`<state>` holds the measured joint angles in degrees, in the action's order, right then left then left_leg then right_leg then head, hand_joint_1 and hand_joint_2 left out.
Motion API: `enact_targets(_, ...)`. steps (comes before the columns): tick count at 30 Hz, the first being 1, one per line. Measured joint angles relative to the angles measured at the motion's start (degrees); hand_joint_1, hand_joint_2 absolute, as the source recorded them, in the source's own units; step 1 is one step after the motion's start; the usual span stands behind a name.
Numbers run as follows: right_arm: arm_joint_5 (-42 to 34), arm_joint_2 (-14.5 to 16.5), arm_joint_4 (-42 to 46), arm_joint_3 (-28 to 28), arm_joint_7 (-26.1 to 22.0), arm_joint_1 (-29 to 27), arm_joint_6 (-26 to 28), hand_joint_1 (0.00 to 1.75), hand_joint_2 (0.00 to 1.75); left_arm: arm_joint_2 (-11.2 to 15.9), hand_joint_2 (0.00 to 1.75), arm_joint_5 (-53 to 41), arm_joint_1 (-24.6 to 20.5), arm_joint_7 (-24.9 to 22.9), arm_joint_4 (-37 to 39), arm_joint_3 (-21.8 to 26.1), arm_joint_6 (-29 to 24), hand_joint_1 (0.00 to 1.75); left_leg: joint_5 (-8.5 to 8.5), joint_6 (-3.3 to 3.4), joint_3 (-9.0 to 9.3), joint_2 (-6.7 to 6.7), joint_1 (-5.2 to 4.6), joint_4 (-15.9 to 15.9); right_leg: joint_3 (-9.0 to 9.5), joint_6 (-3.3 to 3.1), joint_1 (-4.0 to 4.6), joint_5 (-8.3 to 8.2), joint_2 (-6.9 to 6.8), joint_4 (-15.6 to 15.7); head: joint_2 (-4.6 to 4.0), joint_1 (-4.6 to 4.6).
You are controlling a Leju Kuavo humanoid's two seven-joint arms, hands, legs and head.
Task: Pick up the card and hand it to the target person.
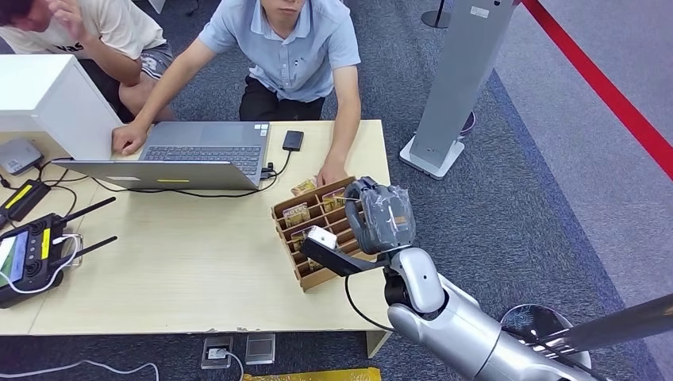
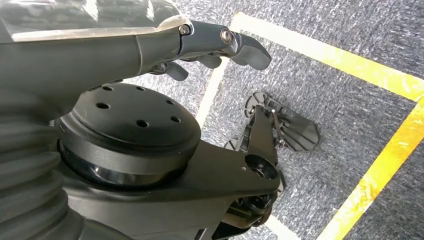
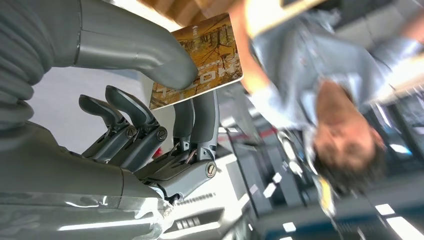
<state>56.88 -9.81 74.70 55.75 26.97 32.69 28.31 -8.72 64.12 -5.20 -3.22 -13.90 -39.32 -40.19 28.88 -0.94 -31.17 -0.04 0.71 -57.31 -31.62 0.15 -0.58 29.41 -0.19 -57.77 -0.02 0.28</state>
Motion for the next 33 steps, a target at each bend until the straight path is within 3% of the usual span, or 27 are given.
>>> enact_targets(14, 1.16, 1.67, 3.84, -0.62, -2.86, 6.71, 0.20, 1.75, 1.75, 0.01, 1.75, -2.28, -0.02, -1.65, 0.02, -0.68, 0.00, 0.00, -0.01, 0.00, -0.02, -0.01, 0.00, 0.00, 0.01, 0.00, 0.00, 0.00, -0.01, -0.02, 0.00, -0.03)
enact_targets(33, -3.59, 6.73, -5.34, 0.92, -3.88, 12.11, -3.73, 1.75, 1.75, 0.40, 1.75, -1.60, 0.18, -1.67, -0.34, -2.06, 0.09, 0.00, -0.01, 0.00, -0.05, -0.03, 0.00, 0.00, 0.00, 0.00, 0.00, 0.00, -0.02, -0.02, 0.00, -0.01)
